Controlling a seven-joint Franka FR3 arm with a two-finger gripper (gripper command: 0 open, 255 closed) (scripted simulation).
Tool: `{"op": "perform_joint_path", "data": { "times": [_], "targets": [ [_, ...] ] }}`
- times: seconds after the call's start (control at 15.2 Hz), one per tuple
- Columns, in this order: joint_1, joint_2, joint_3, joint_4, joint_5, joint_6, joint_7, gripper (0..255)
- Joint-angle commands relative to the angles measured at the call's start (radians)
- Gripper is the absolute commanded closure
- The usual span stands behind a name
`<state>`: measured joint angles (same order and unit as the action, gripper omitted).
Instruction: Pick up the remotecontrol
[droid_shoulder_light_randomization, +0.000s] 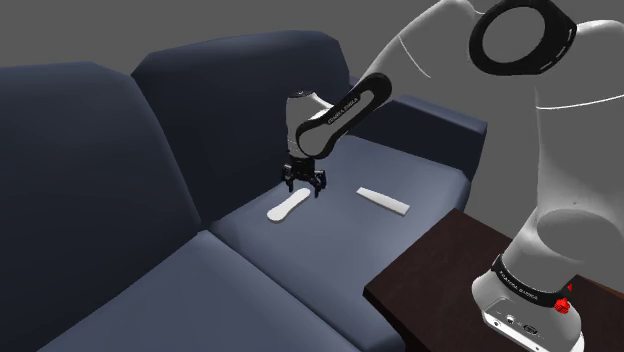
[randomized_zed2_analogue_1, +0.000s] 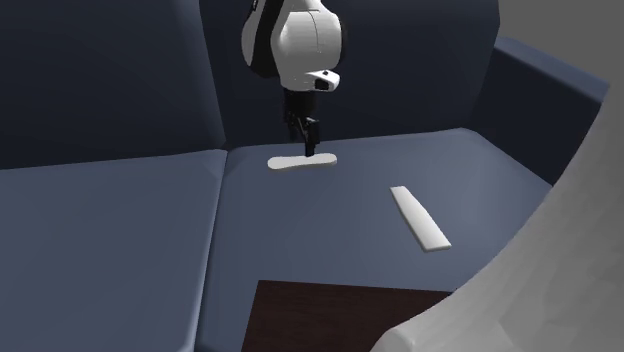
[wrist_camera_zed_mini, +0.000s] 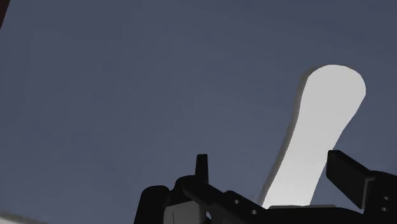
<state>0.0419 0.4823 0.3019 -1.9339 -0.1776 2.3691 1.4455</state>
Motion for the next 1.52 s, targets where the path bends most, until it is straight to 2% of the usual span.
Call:
{"op": "perform_joint_path", "data": {
  "times": [0.0,0.4,0.99,1.06,1.45],
  "targets": [
    [0.022,0.076,-0.027,0.085,-0.016,-0.006,0.052,0],
    [0.073,0.293,-0.093,0.351,-0.03,-0.044,0.162,0],
    [0.083,0.369,-0.107,0.372,-0.043,0.012,0.17,0],
    [0.083,0.366,-0.107,0.368,-0.044,0.013,0.17,255],
    [0.082,0.366,-0.107,0.368,-0.043,0.013,0.169,255]
  ]
}}
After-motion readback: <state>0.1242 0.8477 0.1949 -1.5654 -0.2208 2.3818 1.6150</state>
